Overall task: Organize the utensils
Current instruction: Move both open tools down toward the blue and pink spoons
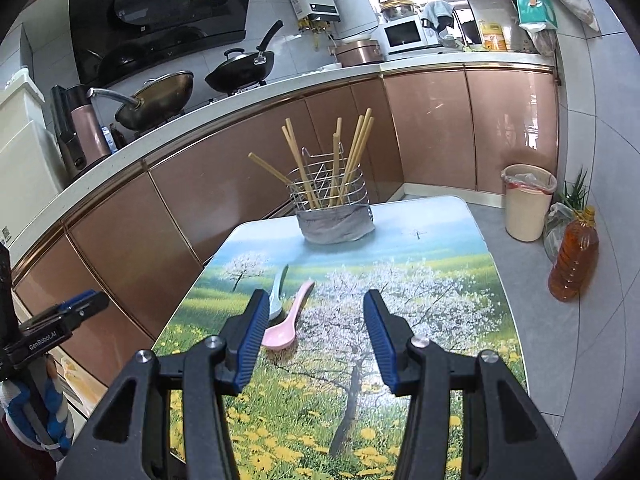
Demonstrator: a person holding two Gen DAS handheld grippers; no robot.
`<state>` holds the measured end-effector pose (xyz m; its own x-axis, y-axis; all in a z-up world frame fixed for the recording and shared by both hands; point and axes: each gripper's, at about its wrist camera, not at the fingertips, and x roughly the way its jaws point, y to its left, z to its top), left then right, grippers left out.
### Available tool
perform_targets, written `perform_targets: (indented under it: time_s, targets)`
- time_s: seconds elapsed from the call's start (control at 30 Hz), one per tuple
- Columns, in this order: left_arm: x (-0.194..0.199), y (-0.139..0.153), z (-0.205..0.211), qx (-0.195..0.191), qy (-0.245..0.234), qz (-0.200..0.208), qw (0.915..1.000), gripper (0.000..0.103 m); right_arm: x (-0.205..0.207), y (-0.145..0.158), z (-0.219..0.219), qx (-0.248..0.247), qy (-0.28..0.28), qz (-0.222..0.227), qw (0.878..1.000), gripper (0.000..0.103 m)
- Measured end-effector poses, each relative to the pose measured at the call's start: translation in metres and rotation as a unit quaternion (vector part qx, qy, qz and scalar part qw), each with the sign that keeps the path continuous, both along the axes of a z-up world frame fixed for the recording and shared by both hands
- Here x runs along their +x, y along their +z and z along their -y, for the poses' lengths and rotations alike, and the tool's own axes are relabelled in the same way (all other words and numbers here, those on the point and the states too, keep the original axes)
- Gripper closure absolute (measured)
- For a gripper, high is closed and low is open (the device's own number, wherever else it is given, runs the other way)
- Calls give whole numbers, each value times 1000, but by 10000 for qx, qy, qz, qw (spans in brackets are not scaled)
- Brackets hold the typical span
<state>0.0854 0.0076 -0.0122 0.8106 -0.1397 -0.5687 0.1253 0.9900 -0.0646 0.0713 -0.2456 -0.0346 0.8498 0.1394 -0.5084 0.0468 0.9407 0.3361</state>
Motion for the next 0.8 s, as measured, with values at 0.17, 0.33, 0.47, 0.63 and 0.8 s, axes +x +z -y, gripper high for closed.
perform_targets:
  time_s: [0.17,0.33,0.47,0.63,0.8]
  targets:
    - [1,2,3,102,-1,82,9999,48,11,-7,0,87,90,-125,9998,56]
    - [18,-7,8,129,-29,-99,9999,48,26,-18,0,162,198,-274,9993,56]
    - [28,-15,14,180,-34,-221,9996,48,37,-26,2,211,190,-359,9990,56]
    - [40,-26,21,253,-27,-370,9990,46,46,-37,6,266,181,-445,9985,56]
    - [44,-32,25,383,-33,-393,9985,41,49,-48,9,350,145,-471,9982,56]
